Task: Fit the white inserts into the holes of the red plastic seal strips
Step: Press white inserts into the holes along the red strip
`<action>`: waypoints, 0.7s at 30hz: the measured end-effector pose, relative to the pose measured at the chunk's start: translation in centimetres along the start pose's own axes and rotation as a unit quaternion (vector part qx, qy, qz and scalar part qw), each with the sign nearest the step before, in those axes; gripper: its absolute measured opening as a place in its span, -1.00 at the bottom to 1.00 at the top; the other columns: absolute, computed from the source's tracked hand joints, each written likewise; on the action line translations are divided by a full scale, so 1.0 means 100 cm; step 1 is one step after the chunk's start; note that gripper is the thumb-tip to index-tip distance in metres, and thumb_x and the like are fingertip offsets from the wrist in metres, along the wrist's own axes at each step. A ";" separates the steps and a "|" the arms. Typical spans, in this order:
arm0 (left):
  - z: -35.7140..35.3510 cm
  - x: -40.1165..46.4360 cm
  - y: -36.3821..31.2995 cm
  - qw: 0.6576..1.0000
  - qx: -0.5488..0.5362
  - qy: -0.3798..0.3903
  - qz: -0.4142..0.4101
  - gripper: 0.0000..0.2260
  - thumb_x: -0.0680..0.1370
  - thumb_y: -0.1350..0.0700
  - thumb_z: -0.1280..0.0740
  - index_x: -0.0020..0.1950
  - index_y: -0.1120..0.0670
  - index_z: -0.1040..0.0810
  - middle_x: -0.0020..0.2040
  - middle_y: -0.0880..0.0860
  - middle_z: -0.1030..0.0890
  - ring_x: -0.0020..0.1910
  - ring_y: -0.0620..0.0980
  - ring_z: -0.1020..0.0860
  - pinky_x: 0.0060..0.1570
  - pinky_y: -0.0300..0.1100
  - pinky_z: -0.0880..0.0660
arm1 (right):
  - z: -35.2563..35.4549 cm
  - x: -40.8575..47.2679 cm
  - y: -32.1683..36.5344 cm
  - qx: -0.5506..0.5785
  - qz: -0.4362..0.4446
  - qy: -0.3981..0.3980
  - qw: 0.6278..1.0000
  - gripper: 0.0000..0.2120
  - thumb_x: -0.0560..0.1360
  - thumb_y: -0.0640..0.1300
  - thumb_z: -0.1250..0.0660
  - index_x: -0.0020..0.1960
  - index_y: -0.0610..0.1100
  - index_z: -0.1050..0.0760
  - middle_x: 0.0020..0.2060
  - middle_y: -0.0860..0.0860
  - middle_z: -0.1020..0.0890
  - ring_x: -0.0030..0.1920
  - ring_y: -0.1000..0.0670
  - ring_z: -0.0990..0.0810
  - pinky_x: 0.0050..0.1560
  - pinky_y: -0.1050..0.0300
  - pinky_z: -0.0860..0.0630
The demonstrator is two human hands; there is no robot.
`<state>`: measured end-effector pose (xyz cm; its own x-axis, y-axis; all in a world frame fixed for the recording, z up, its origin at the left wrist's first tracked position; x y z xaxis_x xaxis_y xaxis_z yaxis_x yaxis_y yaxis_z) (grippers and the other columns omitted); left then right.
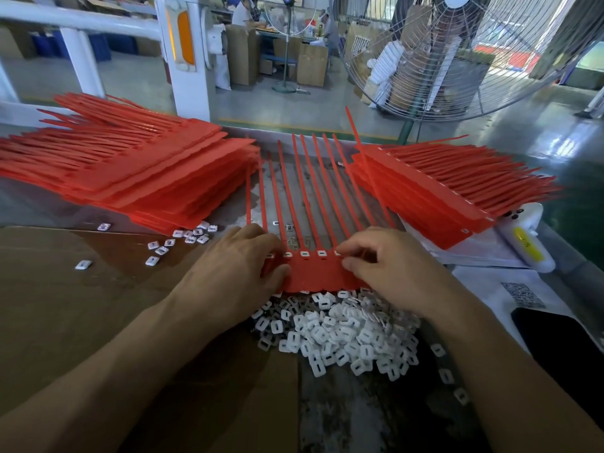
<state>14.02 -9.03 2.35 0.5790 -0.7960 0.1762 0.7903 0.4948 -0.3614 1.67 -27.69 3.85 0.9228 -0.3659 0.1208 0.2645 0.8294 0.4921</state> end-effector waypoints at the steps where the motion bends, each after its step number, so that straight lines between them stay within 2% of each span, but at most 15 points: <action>1: 0.000 0.000 0.000 1.000 -0.001 0.001 0.001 -0.64 0.60 -0.22 -0.25 0.37 -0.16 -0.48 0.30 -0.15 -0.45 0.34 -0.10 -0.37 0.37 -0.03 -0.38 | 0.002 -0.002 -0.001 0.025 0.006 0.017 1.000 -0.86 0.56 -0.05 -0.47 0.09 0.14 -0.69 -0.05 0.25 -0.65 -0.02 0.25 -0.61 0.03 0.24 -0.53; 4: -0.001 0.000 0.001 1.000 -0.004 0.004 0.001 -0.63 0.59 -0.23 -0.24 0.37 -0.17 -0.48 0.30 -0.15 -0.45 0.33 -0.11 -0.37 0.37 -0.03 -0.39 | 0.006 -0.009 0.001 0.053 0.037 0.097 0.993 -0.95 0.48 0.06 -0.54 -0.08 0.17 -0.69 -0.13 0.25 -0.69 -0.12 0.21 -0.65 -0.09 0.15 -0.58; 7: -0.001 0.000 0.001 1.000 -0.002 0.006 0.001 -0.62 0.59 -0.23 -0.23 0.37 -0.17 -0.48 0.31 -0.15 -0.45 0.34 -0.11 -0.37 0.38 -0.03 -0.39 | 0.008 -0.017 0.004 0.055 0.045 0.169 0.983 -0.79 0.37 0.25 -0.57 -0.08 0.20 -0.68 -0.15 0.19 -0.68 -0.20 0.15 -0.64 -0.17 0.13 -0.62; 9: -0.002 0.001 0.001 1.000 -0.002 0.003 0.000 -0.63 0.59 -0.23 -0.24 0.36 -0.17 -0.48 0.30 -0.15 -0.45 0.34 -0.10 -0.38 0.37 -0.03 -0.39 | 0.006 -0.019 0.004 0.040 0.042 0.193 0.979 -0.72 0.31 0.30 -0.58 -0.08 0.22 -0.67 -0.15 0.18 -0.68 -0.21 0.14 -0.63 -0.17 0.08 -0.63; 14: -0.001 0.000 0.002 1.000 -0.007 -0.004 -0.003 -0.66 0.59 -0.21 -0.26 0.34 -0.16 -0.50 0.27 -0.16 -0.46 0.32 -0.11 -0.39 0.35 -0.04 -0.40 | -0.001 -0.017 0.005 0.049 0.052 0.203 0.977 -0.87 0.42 0.13 -0.59 -0.11 0.16 -0.67 -0.14 0.16 -0.68 -0.19 0.13 -0.64 -0.11 -0.01 -0.65; 21: -0.001 0.001 0.002 1.000 -0.003 0.007 0.002 -0.64 0.59 -0.22 -0.24 0.36 -0.18 -0.48 0.30 -0.16 -0.44 0.34 -0.12 -0.37 0.37 -0.02 -0.40 | -0.002 -0.013 0.001 0.085 0.037 0.162 0.982 -0.93 0.47 0.05 -0.55 -0.12 0.14 -0.67 -0.25 0.12 -0.69 -0.32 0.11 -0.61 -0.28 0.16 -0.56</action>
<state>14.17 -9.05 2.17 0.5799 -0.7984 0.1620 0.7863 0.4965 -0.3678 0.53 -27.06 3.52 0.9858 -0.1311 -0.1054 0.1682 0.7558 0.6329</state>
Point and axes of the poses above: each hand's wrist, its own x-axis towards the middle knuckle, its own z-axis out of the back of the hand, y = z × x, the point moved 4 cm from there along x, towards the middle knuckle
